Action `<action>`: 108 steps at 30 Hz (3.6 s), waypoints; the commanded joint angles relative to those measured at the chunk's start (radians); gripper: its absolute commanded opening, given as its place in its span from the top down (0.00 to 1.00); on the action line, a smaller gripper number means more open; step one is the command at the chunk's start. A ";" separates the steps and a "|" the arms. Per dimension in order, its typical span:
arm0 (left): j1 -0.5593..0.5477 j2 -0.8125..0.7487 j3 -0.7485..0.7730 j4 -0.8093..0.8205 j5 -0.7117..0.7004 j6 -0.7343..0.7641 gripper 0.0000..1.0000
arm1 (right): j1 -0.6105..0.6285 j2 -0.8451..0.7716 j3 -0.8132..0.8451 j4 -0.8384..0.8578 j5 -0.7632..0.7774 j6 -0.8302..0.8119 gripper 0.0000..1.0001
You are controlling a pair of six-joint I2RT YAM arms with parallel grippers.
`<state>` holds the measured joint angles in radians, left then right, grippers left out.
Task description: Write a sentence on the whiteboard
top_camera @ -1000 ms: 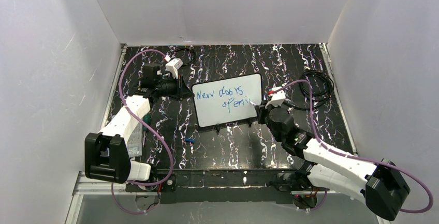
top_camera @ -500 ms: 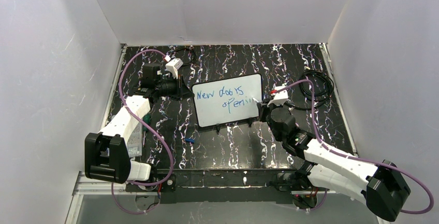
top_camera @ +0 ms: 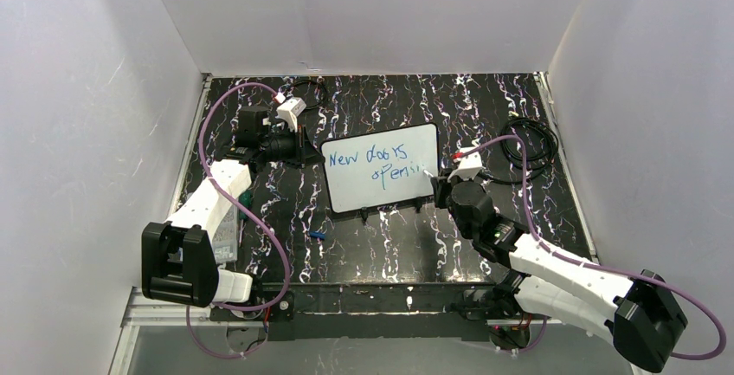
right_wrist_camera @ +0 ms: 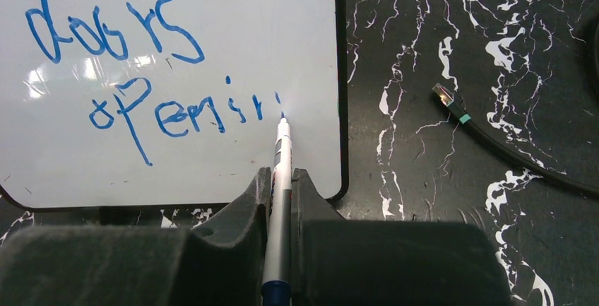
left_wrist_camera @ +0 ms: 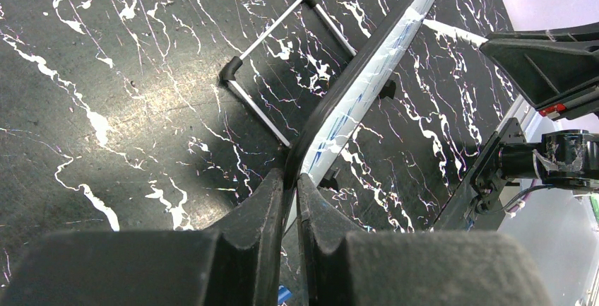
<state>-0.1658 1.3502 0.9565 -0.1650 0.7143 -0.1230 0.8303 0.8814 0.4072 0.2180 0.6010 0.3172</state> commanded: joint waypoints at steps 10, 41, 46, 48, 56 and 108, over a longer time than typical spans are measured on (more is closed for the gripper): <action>-0.005 -0.040 0.001 -0.001 0.026 0.003 1.00 | -0.007 -0.040 0.010 -0.001 0.012 0.017 0.99; -0.005 -0.039 0.000 -0.002 0.028 0.003 1.00 | -0.028 0.013 0.039 0.139 0.038 -0.087 0.99; -0.005 -0.038 0.001 -0.002 0.028 0.003 1.00 | -0.028 0.003 0.037 0.086 0.012 -0.059 0.99; -0.005 -0.037 0.001 -0.001 0.028 0.003 1.00 | -0.028 -0.003 0.027 0.065 0.007 -0.036 0.99; -0.004 -0.037 0.001 -0.001 0.028 0.003 1.00 | -0.028 -0.031 -0.013 -0.009 0.025 0.026 0.99; -0.005 -0.040 0.001 -0.001 0.030 0.003 1.00 | -0.028 0.027 -0.018 -0.056 0.022 0.075 0.99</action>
<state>-0.1658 1.3499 0.9565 -0.1650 0.7147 -0.1234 0.8051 0.8898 0.4091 0.1658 0.6388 0.3637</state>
